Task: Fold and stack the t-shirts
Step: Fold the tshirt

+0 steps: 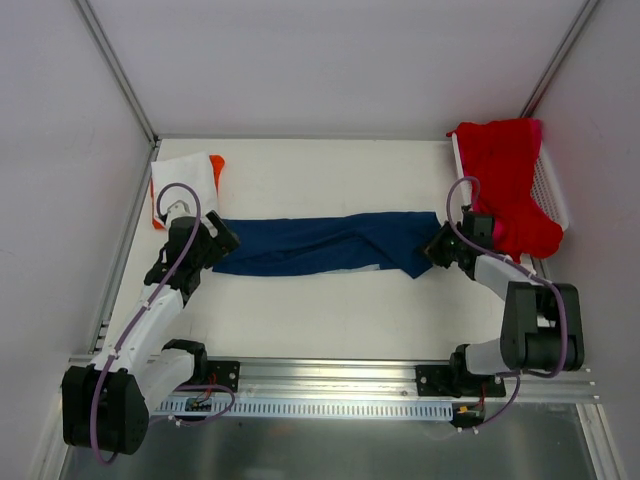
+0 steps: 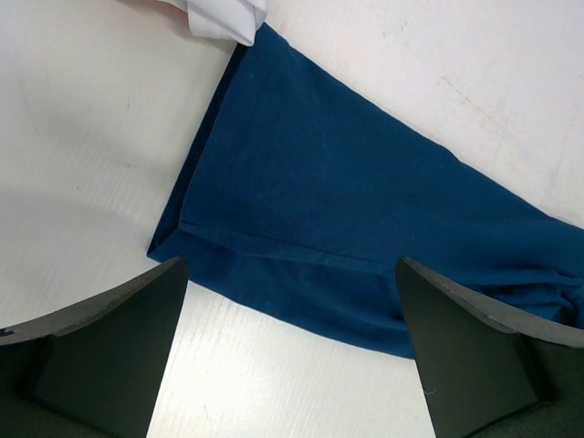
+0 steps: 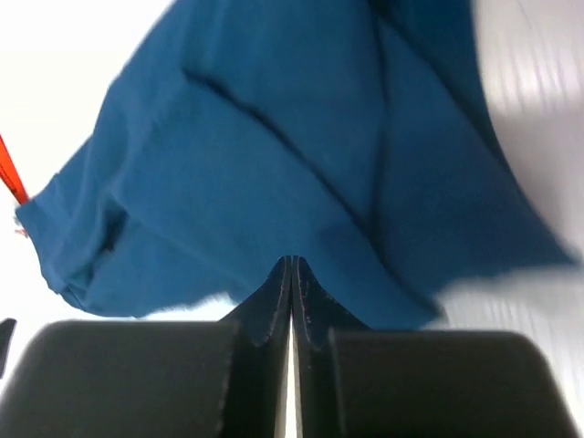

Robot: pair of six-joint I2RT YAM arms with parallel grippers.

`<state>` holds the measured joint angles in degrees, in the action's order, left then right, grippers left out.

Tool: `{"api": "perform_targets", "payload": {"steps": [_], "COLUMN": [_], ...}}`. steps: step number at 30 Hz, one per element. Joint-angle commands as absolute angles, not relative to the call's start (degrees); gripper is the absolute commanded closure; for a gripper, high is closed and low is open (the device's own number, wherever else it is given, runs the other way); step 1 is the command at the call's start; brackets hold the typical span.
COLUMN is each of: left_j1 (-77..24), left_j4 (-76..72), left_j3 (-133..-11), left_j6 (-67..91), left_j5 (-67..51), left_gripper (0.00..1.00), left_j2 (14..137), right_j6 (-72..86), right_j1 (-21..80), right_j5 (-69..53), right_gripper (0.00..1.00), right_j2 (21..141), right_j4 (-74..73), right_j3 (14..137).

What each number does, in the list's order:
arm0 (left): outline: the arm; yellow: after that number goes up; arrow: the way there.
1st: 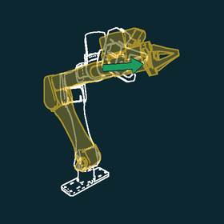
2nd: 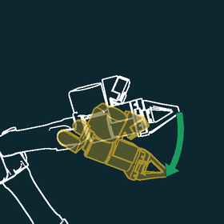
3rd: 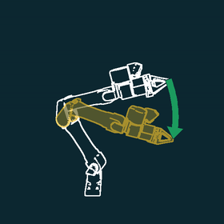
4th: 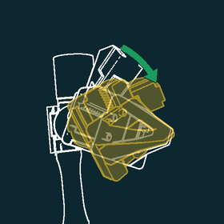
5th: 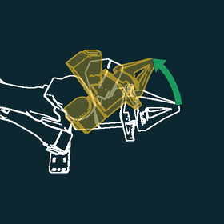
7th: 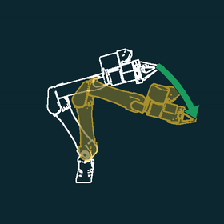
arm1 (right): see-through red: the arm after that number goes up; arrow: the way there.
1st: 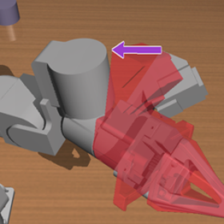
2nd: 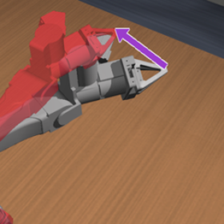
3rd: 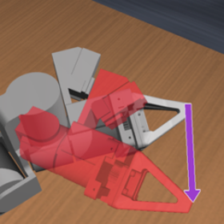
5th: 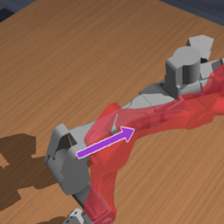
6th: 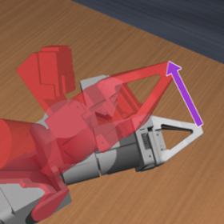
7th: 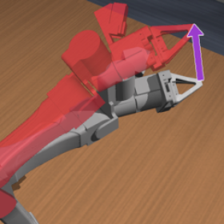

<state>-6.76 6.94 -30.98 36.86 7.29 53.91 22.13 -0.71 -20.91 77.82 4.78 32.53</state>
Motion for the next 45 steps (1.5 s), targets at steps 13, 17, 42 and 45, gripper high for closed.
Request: {"api": "perform_targets", "payload": {"steps": [13,17,42,45], "left_j1": [-6.77,-6.77,-6.77,-7.03], "left_j4": [6.50,6.50,5.63,4.84], "left_j3": [-31.90,-33.48,-34.98,-34.28], "left_j6": [37.44,37.18,37.53,38.84], "left_j5": [5.72,4.84,4.75,3.96], "left_gripper": [0.01,0.01,0.01,0.01], "left_j2": [55.11,55.02,56.69,55.90], "right_j6": [25.31,26.46,12.77,10.46], "right_j1": [-0.44,-0.44,9.47,12.81], "right_j5": [-25.75,-27.51,1.41,11.67], "right_gripper": [1.00,0.99,1.00,1.00], "right_j2": [102.46,107.65,83.67,88.40], "right_j4": [13.18,11.35,-30.37,-43.65], "right_j3": [48.77,55.62,72.13,76.27]}}
